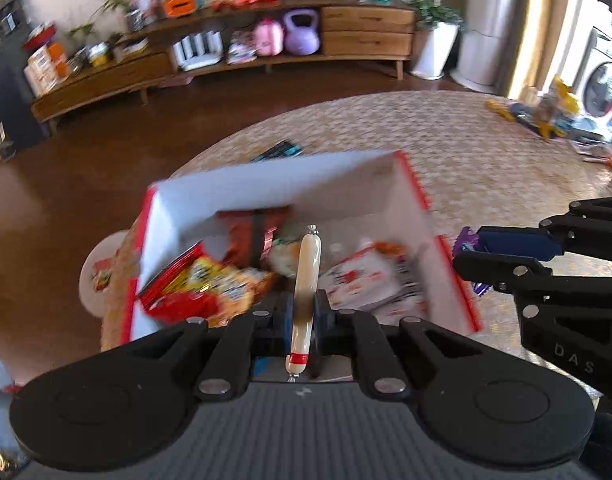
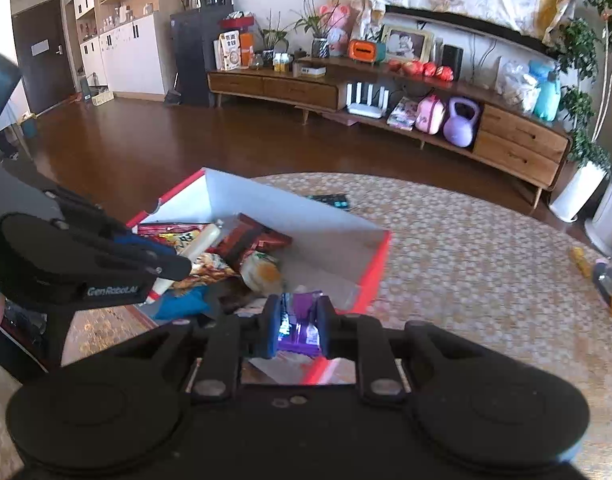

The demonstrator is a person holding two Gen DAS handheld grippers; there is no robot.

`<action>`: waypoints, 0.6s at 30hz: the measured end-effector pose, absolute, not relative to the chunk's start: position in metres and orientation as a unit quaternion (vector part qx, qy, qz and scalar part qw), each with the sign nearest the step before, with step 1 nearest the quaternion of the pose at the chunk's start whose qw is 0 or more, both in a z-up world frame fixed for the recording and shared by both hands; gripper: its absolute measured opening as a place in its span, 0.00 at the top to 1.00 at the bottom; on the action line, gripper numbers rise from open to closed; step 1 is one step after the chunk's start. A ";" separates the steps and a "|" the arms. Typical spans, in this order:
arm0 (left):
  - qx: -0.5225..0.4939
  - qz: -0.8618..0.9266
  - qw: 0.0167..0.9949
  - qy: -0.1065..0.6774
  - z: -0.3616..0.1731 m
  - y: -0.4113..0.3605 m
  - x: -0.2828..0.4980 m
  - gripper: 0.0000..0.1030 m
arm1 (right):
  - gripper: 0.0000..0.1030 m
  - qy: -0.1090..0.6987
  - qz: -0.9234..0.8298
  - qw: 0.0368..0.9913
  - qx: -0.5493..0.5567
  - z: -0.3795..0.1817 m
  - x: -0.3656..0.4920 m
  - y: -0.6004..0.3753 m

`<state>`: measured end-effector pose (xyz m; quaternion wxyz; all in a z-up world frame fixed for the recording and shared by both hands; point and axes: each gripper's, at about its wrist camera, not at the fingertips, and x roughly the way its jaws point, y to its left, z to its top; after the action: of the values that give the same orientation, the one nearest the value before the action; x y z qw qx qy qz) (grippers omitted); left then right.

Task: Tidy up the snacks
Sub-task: 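Carry the stick snack with the left gripper while the right gripper carries the purple candy over the box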

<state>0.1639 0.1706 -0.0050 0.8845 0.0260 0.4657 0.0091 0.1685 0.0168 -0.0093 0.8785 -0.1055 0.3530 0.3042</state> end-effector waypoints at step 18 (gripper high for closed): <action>0.000 0.026 0.867 0.498 -0.061 0.209 0.189 0.91 | 0.83 0.410 0.274 0.861 -0.121 -0.065 0.192 0.062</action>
<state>0.1891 0.2088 -0.0608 0.8666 -0.0002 0.4982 0.0262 0.1924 0.0619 -0.0648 0.8612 -0.1207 0.4103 0.2745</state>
